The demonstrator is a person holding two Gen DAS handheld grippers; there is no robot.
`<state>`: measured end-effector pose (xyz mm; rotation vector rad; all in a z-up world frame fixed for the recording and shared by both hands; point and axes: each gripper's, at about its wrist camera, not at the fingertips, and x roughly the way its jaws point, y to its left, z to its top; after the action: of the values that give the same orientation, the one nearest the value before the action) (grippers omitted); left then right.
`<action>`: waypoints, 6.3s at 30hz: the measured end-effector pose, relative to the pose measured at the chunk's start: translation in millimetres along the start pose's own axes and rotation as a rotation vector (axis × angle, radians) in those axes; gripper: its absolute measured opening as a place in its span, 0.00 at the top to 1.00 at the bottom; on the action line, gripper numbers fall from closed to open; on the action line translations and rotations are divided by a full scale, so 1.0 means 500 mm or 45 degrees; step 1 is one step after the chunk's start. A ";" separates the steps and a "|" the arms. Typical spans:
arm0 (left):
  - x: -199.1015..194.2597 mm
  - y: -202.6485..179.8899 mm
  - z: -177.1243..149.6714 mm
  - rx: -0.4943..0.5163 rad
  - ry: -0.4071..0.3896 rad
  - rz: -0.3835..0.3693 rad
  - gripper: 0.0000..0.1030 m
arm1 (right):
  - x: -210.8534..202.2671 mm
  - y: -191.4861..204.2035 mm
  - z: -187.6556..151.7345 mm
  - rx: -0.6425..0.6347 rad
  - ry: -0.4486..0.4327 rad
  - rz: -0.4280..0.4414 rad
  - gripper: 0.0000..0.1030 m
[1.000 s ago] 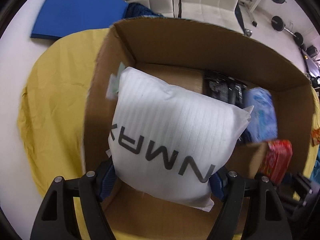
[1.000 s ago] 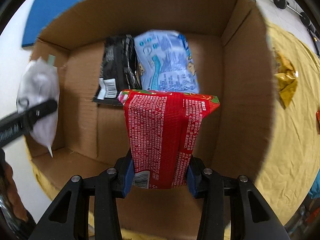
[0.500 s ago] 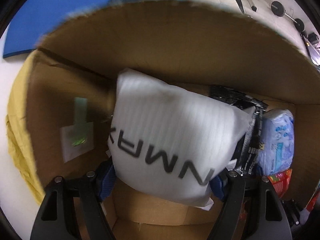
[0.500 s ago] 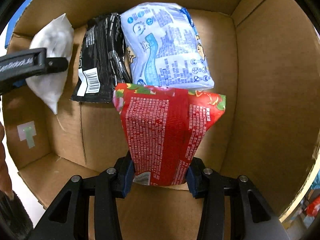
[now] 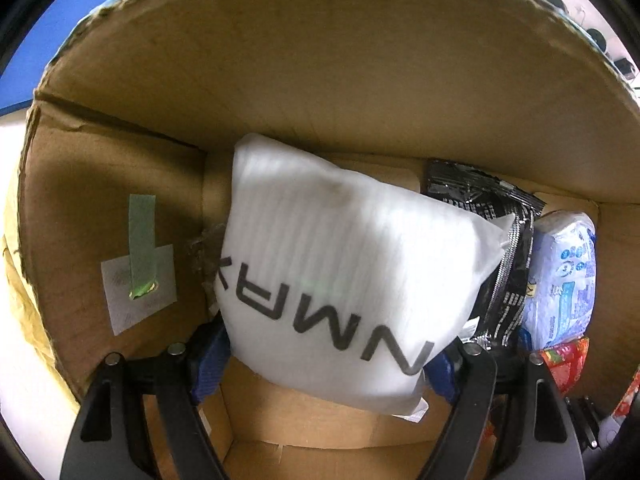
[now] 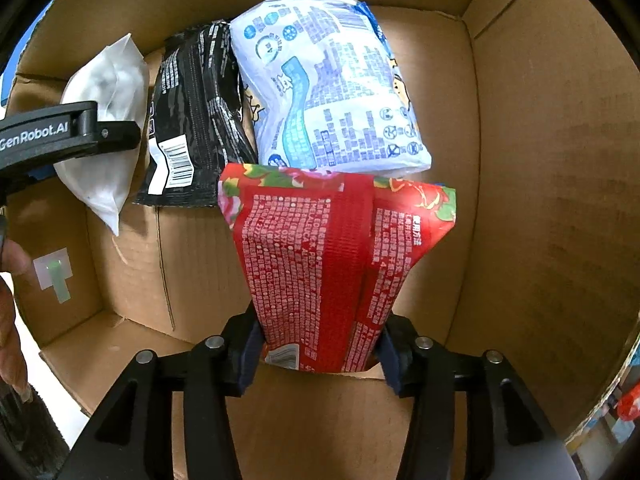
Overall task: Organize soft objects
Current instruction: 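Release the white and red packets into the box with both tools, then grasp the yellow packet with the left tool while the right tool grasps the panda packet, then carry the yellow and panda packets over the box with both tools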
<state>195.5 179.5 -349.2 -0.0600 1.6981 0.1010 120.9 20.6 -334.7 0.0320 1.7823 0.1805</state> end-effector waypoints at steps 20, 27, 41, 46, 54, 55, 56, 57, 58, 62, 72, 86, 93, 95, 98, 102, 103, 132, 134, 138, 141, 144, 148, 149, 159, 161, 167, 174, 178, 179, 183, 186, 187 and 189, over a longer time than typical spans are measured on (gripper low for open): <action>-0.109 0.043 -0.069 -0.011 -0.066 -0.022 0.19 | -0.116 0.002 -0.029 -0.026 -0.147 0.025 0.11; -0.167 0.058 -0.110 -0.041 -0.187 -0.069 0.03 | -0.140 -0.009 -0.054 -0.045 -0.215 -0.013 0.07; -0.268 0.041 -0.287 -0.055 -0.432 -0.111 0.03 | -0.259 0.019 -0.144 -0.112 -0.414 -0.064 0.00; -0.320 0.030 -0.357 -0.055 -0.539 -0.071 0.03 | -0.303 0.013 -0.201 -0.117 -0.503 -0.047 0.00; -0.362 -0.004 -0.424 -0.073 -0.622 -0.045 0.03 | -0.349 -0.016 -0.262 -0.117 -0.551 0.024 0.00; -0.364 -0.008 -0.428 -0.077 -0.623 -0.046 0.03 | -0.350 -0.021 -0.264 -0.118 -0.552 0.032 0.00; -0.368 -0.017 -0.432 -0.077 -0.626 -0.055 0.03 | -0.352 -0.027 -0.268 -0.115 -0.555 0.040 0.00; -0.370 -0.024 -0.435 -0.077 -0.626 -0.056 0.03 | -0.355 -0.035 -0.270 -0.109 -0.558 0.047 0.00; -0.372 -0.033 -0.436 -0.078 -0.624 -0.055 0.03 | -0.357 -0.042 -0.271 -0.106 -0.557 0.052 0.00; -0.388 -0.088 -0.435 -0.053 -0.632 -0.074 0.03 | -0.369 -0.100 -0.273 -0.065 -0.562 0.086 0.00; -0.401 -0.344 -0.381 0.154 -0.628 -0.087 0.03 | -0.403 -0.409 -0.269 0.225 -0.589 0.081 0.00; -0.239 -0.671 -0.144 0.357 -0.380 -0.067 0.03 | -0.327 -0.872 -0.158 0.604 -0.488 0.054 0.00; -0.127 -0.734 -0.031 0.411 -0.234 -0.033 0.04 | -0.243 -0.960 -0.060 0.692 -0.414 0.115 0.00; -0.101 -0.742 -0.016 0.413 -0.205 -0.027 0.05 | -0.226 -0.972 -0.036 0.693 -0.402 0.136 0.00; -0.063 -0.753 -0.001 0.429 -0.154 -0.014 0.05 | -0.196 -0.978 -0.001 0.682 -0.362 0.135 0.00; -0.023 -0.762 0.008 0.438 -0.107 0.004 0.08 | -0.163 -0.980 0.029 0.683 -0.322 0.136 0.00; -0.014 -0.765 0.011 0.438 -0.097 0.010 0.10 | -0.155 -0.979 0.035 0.684 -0.315 0.139 0.02; -0.062 -0.742 -0.038 0.372 -0.199 -0.098 0.67 | -0.190 -0.927 0.028 0.576 -0.363 0.098 0.60; -0.080 -0.741 -0.052 0.378 -0.223 -0.111 0.67 | -0.203 -0.911 0.015 0.556 -0.376 0.116 0.60; -0.120 -0.727 -0.084 0.375 -0.270 -0.160 0.68 | -0.229 -0.874 -0.015 0.510 -0.401 0.138 0.61; -0.148 -0.713 -0.111 0.369 -0.297 -0.198 0.68 | -0.249 -0.840 -0.039 0.470 -0.417 0.158 0.61; -0.186 -0.700 -0.144 0.371 -0.336 -0.241 0.68 | -0.275 -0.802 -0.066 0.426 -0.441 0.172 0.61; -0.228 -0.679 -0.177 0.367 -0.384 -0.276 0.68 | -0.306 -0.760 -0.099 0.381 -0.468 0.191 0.61; -0.240 -0.671 -0.187 0.361 -0.397 -0.288 0.68 | -0.316 -0.747 -0.109 0.367 -0.476 0.195 0.61; -0.341 -0.564 -0.252 0.299 -0.512 -0.355 0.69 | -0.401 -0.618 -0.181 0.232 -0.555 0.214 0.61; -0.358 -0.530 -0.267 0.280 -0.529 -0.355 0.69 | -0.412 -0.583 -0.191 0.198 -0.563 0.218 0.61; -0.391 -0.396 -0.307 0.201 -0.573 -0.335 0.68 | -0.430 -0.447 -0.211 0.075 -0.567 0.259 0.61; -0.400 -0.202 -0.341 0.074 -0.592 -0.287 0.69 | -0.407 -0.247 -0.207 -0.085 -0.513 0.321 0.61; -0.383 -0.110 -0.349 0.020 -0.580 -0.251 0.68 | -0.374 -0.135 -0.200 -0.175 -0.462 0.342 0.61; -0.371 -0.080 -0.350 0.000 -0.568 -0.240 0.69 | -0.361 -0.104 -0.196 -0.199 -0.442 0.346 0.61; -0.332 -0.015 -0.346 -0.044 -0.524 -0.217 0.68 | -0.310 -0.017 -0.181 -0.268 -0.390 0.327 0.61; -0.278 0.026 -0.333 -0.080 -0.450 -0.230 0.69 | -0.255 0.042 -0.164 -0.302 -0.325 0.314 0.61; -0.267 0.033 -0.330 -0.087 -0.433 -0.236 0.69 | -0.240 0.049 -0.156 -0.305 -0.307 0.310 0.61; -0.228 0.049 -0.320 -0.093 -0.383 -0.240 0.69 | -0.202 0.071 -0.143 -0.316 -0.267 0.291 0.61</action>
<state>50.2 185.4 -214.8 -0.2475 1.3811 0.0292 70.8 36.2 -216.9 0.0742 1.5339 0.5425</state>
